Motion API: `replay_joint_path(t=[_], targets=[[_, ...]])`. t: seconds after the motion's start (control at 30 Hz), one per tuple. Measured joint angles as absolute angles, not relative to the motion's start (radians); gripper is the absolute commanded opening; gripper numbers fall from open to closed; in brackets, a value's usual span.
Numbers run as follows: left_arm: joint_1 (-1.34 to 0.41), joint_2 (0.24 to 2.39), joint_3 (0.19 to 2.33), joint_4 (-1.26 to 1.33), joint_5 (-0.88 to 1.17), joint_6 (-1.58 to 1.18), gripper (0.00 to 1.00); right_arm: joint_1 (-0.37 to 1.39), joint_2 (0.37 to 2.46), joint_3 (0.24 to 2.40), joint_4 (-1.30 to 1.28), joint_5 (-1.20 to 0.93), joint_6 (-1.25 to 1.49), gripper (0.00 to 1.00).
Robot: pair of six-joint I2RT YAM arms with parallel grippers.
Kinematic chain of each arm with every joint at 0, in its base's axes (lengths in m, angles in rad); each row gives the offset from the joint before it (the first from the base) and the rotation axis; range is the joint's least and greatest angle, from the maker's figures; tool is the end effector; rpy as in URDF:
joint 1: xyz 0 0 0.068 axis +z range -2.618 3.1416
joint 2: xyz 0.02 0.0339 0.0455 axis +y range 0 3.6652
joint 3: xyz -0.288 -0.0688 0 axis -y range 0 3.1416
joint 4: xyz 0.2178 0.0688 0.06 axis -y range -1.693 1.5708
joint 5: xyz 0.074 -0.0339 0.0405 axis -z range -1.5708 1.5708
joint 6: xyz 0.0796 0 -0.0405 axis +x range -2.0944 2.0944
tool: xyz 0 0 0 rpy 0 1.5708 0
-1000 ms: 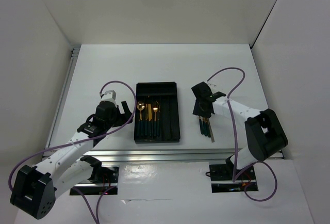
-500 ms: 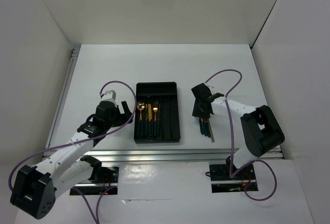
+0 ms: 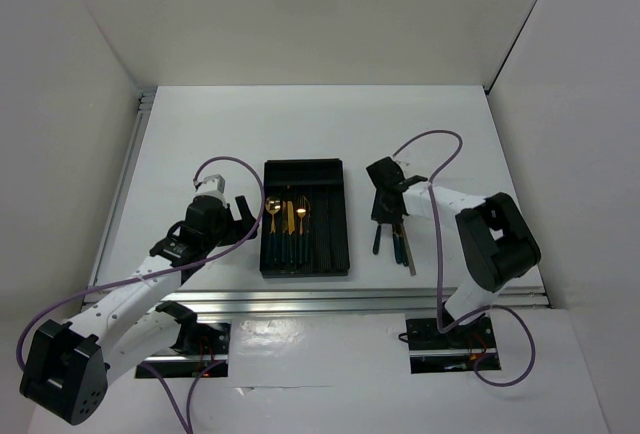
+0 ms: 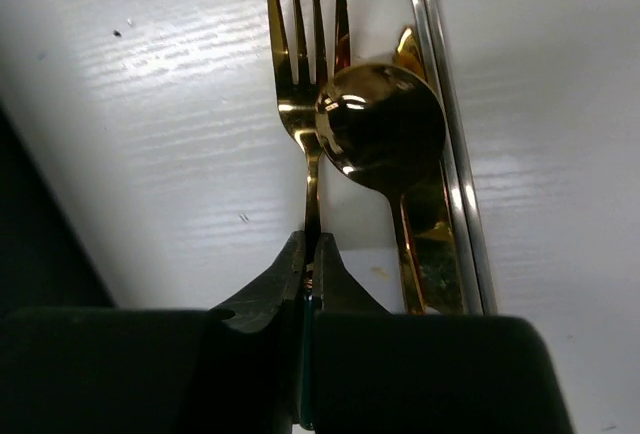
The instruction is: Sort the eating utensils into containers
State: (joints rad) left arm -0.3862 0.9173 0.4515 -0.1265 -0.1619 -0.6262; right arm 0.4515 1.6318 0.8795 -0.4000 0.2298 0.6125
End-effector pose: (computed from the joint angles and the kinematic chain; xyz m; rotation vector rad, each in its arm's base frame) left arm 0.1836 -0.0608 0.2128 -0.3546 2.1540 -0.4083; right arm 0.2771 0.1142 0.1575 0.2796 2.6529 0.0220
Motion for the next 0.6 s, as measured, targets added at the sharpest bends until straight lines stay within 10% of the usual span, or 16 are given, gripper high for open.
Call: replay_joint_path(t=[0.6], targets=[[-0.386,0.917,0.451,-0.126,-0.162,-0.626,1.00,0.586,1.472,1.066,-0.515,0.162,0.600,0.00]])
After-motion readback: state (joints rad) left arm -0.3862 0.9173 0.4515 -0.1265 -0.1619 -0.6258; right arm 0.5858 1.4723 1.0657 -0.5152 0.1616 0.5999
